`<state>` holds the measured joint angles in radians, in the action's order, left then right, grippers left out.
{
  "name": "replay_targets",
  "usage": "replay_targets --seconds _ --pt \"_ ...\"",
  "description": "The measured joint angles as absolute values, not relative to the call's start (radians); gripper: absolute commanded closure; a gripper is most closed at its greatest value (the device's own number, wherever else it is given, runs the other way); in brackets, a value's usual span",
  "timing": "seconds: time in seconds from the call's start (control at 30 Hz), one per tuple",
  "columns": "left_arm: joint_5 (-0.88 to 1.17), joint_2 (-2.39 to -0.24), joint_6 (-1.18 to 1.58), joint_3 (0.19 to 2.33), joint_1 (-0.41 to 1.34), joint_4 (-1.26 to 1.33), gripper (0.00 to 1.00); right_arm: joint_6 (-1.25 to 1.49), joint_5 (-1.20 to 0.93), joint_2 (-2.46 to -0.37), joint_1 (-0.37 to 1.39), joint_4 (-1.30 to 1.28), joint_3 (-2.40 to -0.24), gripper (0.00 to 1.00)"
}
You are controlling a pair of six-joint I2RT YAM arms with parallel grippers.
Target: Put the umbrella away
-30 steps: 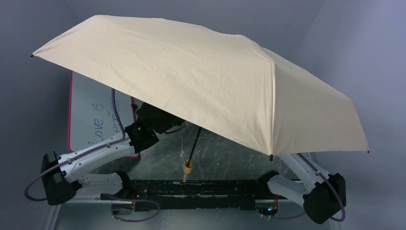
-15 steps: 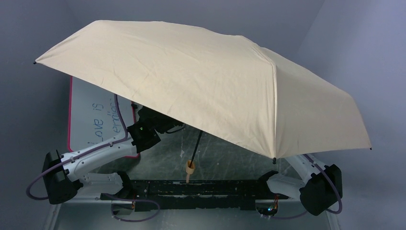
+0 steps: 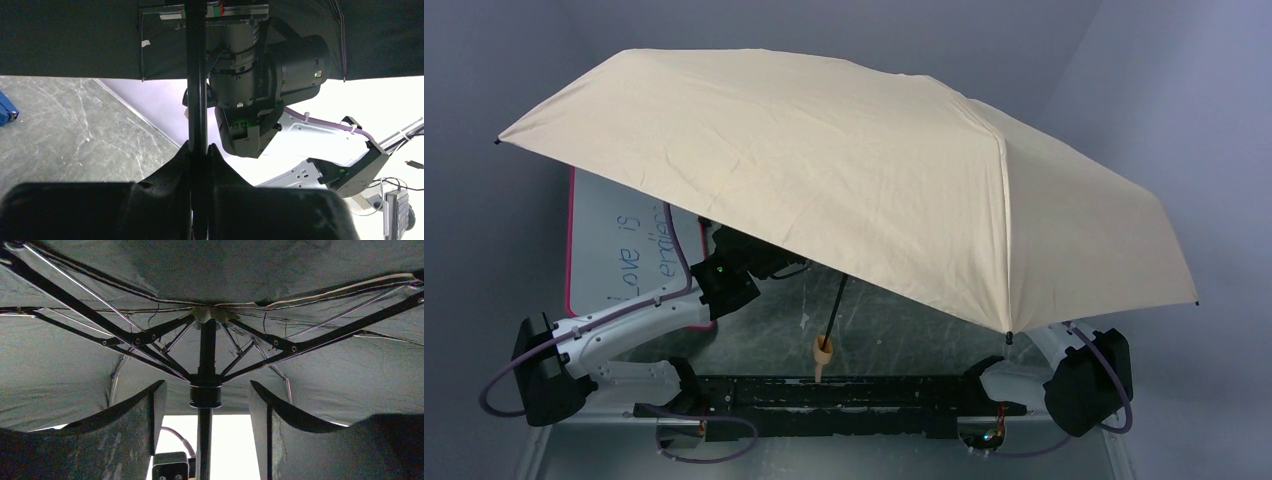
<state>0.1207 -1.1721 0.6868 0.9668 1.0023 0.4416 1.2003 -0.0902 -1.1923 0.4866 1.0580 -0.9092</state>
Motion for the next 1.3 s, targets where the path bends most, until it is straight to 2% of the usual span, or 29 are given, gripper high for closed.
replay_targets --seconds 0.23,0.53,0.9,0.97,1.03,1.2,1.3 --pt "0.121 -1.172 0.689 0.965 1.002 0.445 0.95 1.221 -0.109 -1.215 0.487 1.066 -0.933 0.37" --pt "0.124 -1.172 0.689 0.965 1.002 0.445 0.95 1.248 -0.128 -1.238 0.487 1.076 -0.939 0.43" --pt "0.129 -1.172 0.69 0.963 1.002 0.448 0.95 1.26 -0.125 -1.246 0.487 1.093 -0.94 0.46" --pt "0.129 -1.172 0.691 0.958 1.002 0.455 0.95 1.261 -0.126 -1.252 0.487 1.096 -0.942 0.5" --pt "0.129 -1.172 0.694 0.954 0.999 0.458 0.95 1.262 -0.127 -1.256 0.488 1.098 -0.945 0.6" --pt "0.129 -1.172 0.698 0.952 0.995 0.464 0.95 1.257 -0.14 -1.259 0.493 1.099 -0.947 1.0" --pt "0.13 -1.172 0.699 0.952 0.995 0.467 0.95 1.238 -0.146 -1.258 0.492 1.095 -0.947 1.0"
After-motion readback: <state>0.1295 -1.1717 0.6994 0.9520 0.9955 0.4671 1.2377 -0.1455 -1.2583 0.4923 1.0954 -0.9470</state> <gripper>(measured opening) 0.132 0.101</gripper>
